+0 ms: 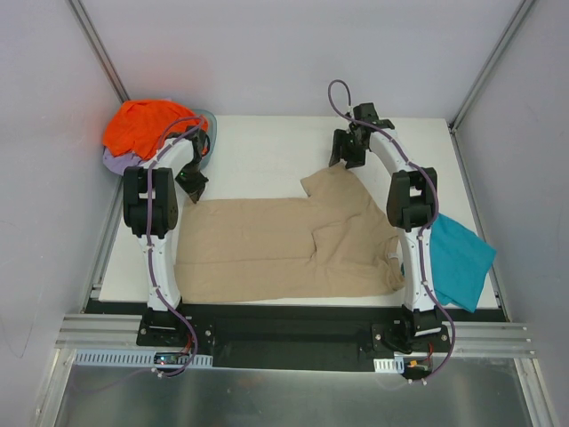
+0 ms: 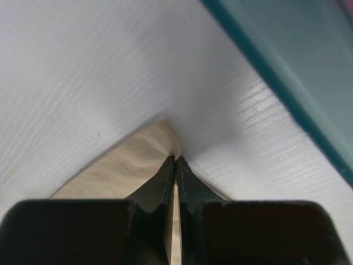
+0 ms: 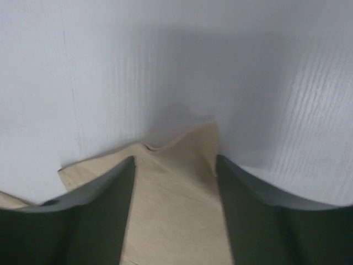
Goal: Fold and stack the t-shirts
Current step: Grap the side of the flattened tshirt furthest away from the robot with both arms
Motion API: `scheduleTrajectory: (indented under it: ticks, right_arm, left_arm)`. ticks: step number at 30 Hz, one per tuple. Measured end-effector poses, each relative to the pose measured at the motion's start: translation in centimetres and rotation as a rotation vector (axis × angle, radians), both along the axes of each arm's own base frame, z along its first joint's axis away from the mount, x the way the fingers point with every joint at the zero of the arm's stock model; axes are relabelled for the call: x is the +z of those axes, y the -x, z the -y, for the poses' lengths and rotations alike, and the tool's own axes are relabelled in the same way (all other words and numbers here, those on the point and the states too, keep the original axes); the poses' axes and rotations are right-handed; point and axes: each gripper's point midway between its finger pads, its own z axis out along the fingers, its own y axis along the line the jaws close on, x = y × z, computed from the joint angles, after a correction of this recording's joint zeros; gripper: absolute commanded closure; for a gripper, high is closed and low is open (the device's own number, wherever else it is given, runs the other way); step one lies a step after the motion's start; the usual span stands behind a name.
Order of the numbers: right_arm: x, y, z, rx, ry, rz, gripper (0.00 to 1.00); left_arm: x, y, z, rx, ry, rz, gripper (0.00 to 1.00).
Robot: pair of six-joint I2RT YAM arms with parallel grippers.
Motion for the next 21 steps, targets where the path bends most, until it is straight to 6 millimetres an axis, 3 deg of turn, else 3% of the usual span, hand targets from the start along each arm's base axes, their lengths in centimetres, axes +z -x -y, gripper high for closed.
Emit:
scheduleTrajectory:
  ticks: [1,2,4,5,9,15,21]
  right_arm:
    - [0.0,0.1,0.0,0.005,0.001,-0.004,0.57]
    - [-0.1,0.3,0.0,0.010,0.002,-0.009,0.74]
    - [-0.2,0.6,-0.1,0.020,0.004,-0.019,0.83]
    - [-0.3,0.7,-0.1,0.017,0.003,-0.025,0.98]
    - [-1.2,1.1,0.2,0.013,0.015,-0.040,0.99]
    - [-0.8,1.2,0.2,0.037,0.025,-0.017,0.99]
    - [0.8,3.7,0.1,0.096,0.025,-0.011,0.99]
  left_arm:
    - [0.0,0.0,0.0,0.000,0.002,0.000,1.00]
    - [0.0,0.0,0.1,-0.001,0.006,-0.001,1.00]
    - [0.0,0.1,0.2,-0.001,0.011,-0.002,1.00]
    - [0.0,0.1,0.2,-0.002,0.014,-0.002,1.00]
    - [-0.1,0.1,0.1,0.003,0.020,-0.004,1.00]
    - [0.0,0.6,0.2,-0.001,0.026,-0.001,1.00]
    - [0.7,2.1,0.8,-0.010,0.066,0.008,1.00]
